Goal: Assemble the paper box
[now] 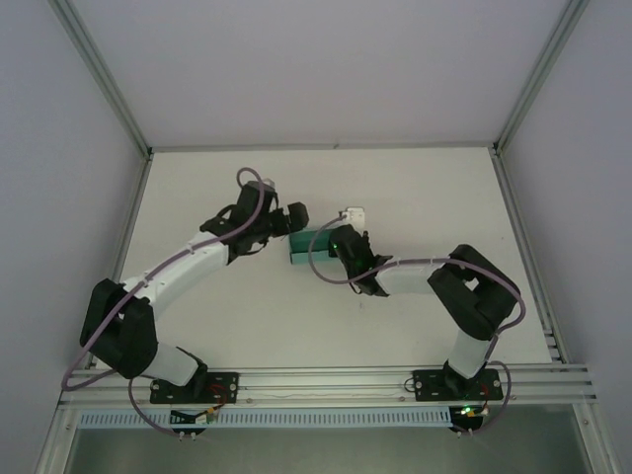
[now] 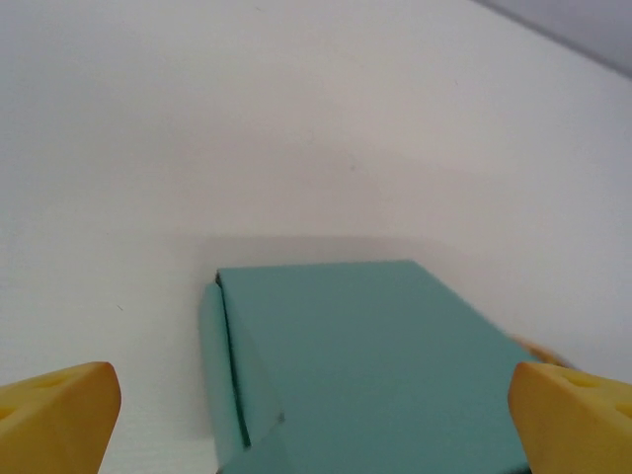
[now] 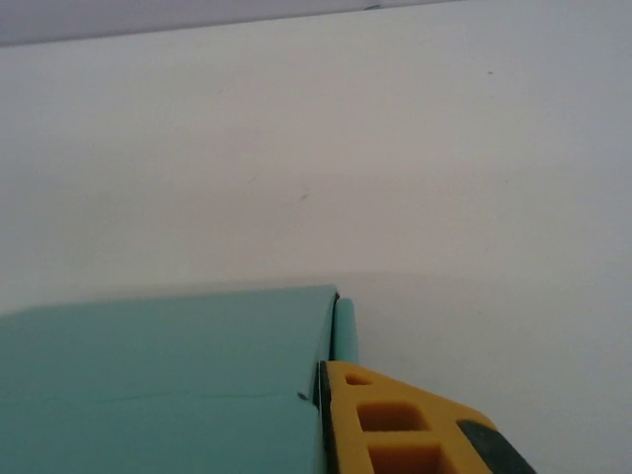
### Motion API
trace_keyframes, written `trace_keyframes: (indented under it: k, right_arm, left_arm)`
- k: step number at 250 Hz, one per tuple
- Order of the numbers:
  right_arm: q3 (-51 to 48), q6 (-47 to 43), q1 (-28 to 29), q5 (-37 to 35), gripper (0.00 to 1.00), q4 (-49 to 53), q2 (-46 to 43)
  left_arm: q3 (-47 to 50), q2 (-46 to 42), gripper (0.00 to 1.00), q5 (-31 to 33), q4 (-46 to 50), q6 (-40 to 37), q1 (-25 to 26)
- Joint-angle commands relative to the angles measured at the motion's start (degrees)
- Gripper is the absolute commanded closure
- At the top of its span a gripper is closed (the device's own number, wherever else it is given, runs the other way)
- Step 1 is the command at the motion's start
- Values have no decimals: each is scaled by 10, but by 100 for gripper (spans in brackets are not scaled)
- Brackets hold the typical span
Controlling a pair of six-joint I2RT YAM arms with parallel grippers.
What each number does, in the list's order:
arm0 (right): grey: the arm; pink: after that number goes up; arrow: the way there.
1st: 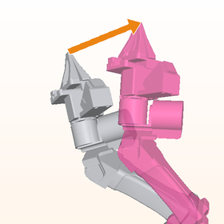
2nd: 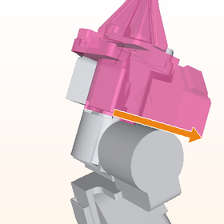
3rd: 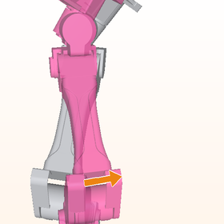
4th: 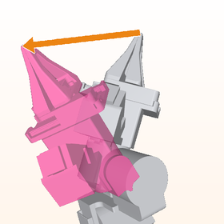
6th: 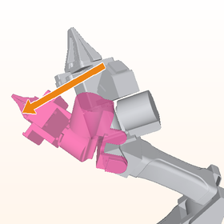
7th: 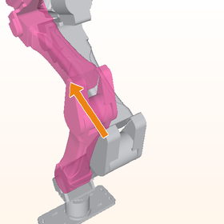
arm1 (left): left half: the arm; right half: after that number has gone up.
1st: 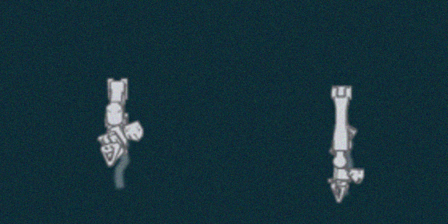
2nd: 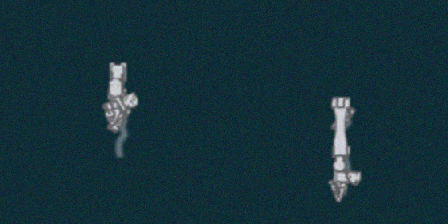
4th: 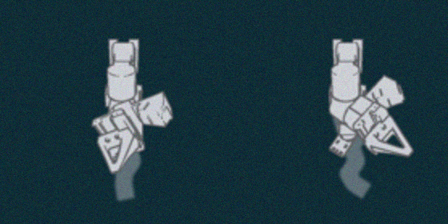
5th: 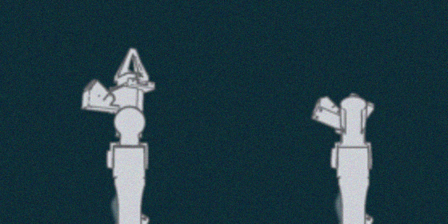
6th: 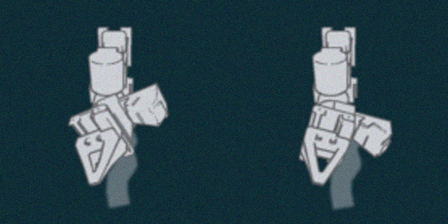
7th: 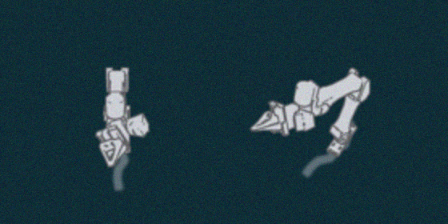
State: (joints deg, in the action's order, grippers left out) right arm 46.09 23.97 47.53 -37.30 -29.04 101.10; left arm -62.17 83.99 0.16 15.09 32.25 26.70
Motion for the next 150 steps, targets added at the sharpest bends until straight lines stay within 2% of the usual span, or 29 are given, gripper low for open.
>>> trace_keyframes:
  k: [1,20,54,86,125,150]
  right_arm:
    - [-17,-30,11,-13,86,-59,20]
    - [-21,-32,16,-13,85,-69,28]
    - [-24,-39,21,-9,84,-70,36]
    - [-43,-39,24,12,76,-70,26]
    - [-82,-37,24,71,58,-20,-57]
    - [-91,-46,22,137,35,78,-124]
  left_arm:
    - [-12,43,0,-82,14,41,-29]
    - [1,68,1,-108,-16,49,-30]
    - [34,107,13,-134,-70,62,-40]
    - [41,142,25,-162,-100,61,-45]
    - [54,167,32,-150,-105,49,-55]
    - [71,187,38,-174,-135,44,-66]
